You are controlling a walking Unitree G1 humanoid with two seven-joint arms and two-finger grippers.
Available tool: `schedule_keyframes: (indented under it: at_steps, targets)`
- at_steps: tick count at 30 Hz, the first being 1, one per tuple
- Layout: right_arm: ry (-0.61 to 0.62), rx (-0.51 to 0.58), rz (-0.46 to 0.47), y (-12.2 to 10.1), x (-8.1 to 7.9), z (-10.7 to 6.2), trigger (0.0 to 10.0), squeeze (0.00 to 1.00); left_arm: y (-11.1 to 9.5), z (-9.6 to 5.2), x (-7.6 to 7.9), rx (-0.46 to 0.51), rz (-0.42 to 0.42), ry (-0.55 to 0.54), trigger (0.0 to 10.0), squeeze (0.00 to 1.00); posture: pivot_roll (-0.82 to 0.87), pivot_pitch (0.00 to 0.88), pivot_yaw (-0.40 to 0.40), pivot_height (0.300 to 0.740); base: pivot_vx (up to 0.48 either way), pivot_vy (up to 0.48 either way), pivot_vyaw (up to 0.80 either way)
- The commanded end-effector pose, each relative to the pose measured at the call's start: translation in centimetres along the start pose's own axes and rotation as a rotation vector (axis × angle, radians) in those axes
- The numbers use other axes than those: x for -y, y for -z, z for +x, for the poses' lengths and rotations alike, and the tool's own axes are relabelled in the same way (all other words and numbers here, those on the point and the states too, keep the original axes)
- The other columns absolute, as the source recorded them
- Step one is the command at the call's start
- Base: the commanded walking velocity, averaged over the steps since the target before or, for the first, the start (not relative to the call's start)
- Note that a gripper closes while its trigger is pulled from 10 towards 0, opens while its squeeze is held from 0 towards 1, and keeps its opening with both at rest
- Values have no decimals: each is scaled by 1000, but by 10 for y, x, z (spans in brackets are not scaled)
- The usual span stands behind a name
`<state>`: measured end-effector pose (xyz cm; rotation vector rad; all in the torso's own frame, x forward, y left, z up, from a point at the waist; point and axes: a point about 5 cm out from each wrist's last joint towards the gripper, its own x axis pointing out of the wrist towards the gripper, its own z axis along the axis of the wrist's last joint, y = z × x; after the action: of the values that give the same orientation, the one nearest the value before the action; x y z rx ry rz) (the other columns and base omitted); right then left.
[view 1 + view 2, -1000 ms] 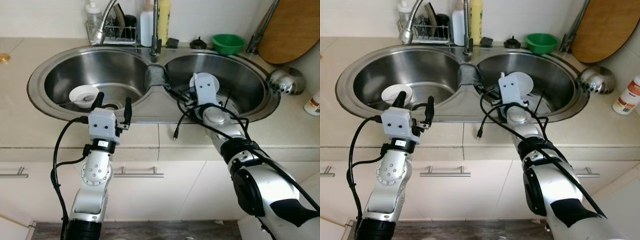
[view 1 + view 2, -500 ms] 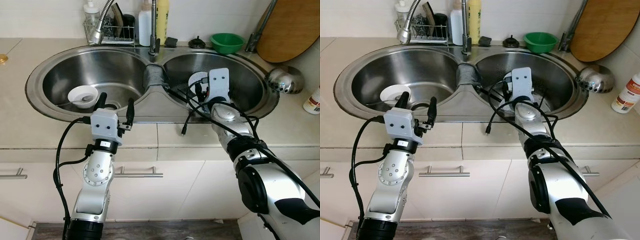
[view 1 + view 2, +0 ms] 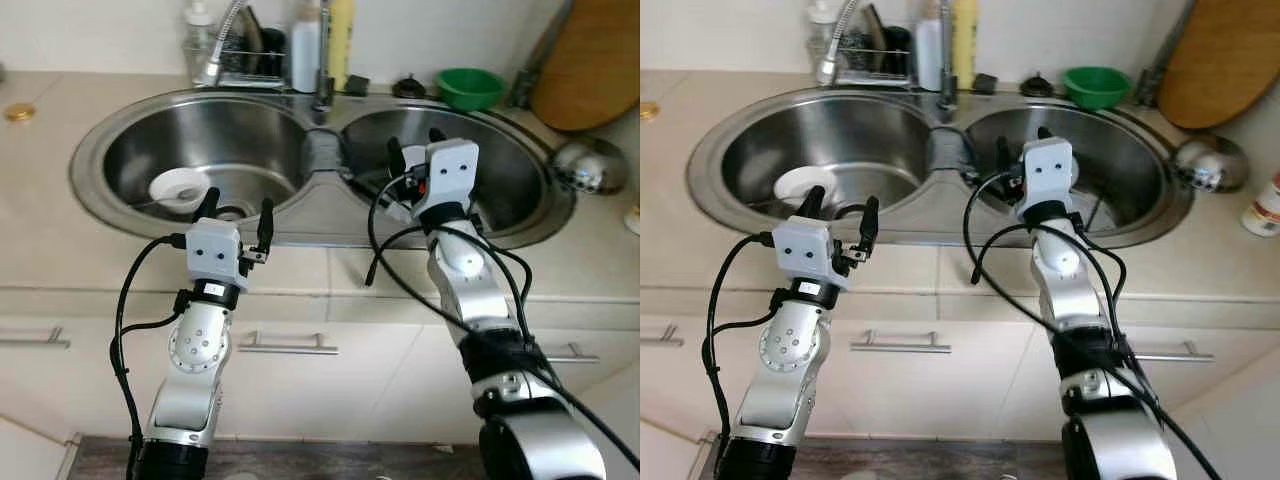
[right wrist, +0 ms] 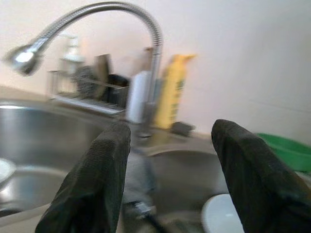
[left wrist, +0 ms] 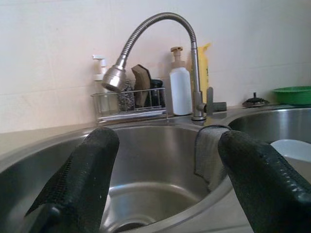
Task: Kitchen organization
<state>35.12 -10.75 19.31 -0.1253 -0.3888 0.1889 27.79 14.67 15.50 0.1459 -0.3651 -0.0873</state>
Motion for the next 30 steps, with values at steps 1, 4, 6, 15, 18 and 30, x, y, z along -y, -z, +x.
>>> schedule_keyframes:
  at_steps: [1, 4, 6, 15, 18, 30]
  targets:
    - [18, -12, -20, 0, 7, -2, 10000, 0, -3, 0, 2, 9, -13, 10, 10000, 0, 71, 20, -56, 740, 0, 0, 0]
    - [18, -12, -9, -1, 5, -7, 10000, 0, -3, 1, 2, 6, -15, 11, 10000, 0, 74, 16, -58, 740, 0, 162, 0]
    - [12, -3, -6, -3, 3, -9, 10000, 0, -3, 1, 2, 6, -18, 15, 10000, 0, 74, 16, -58, 740, 0, 480, 0]
    - [-39, 77, -80, -19, -3, -24, 10000, 0, -4, 1, 2, 13, -22, 22, 10000, 0, 70, 3, -62, 740, 0, 480, 0]
    - [-51, 89, -97, -20, -2, -29, 10000, 0, -4, 1, 3, 15, -25, 24, 10000, 0, 65, 0, -62, 740, 0, 480, 0]
    - [-55, 81, -77, -21, -4, -40, 10000, 0, -4, -1, 3, 20, -24, 18, 10000, 0, 61, 4, -60, 740, 0, 464, -200]
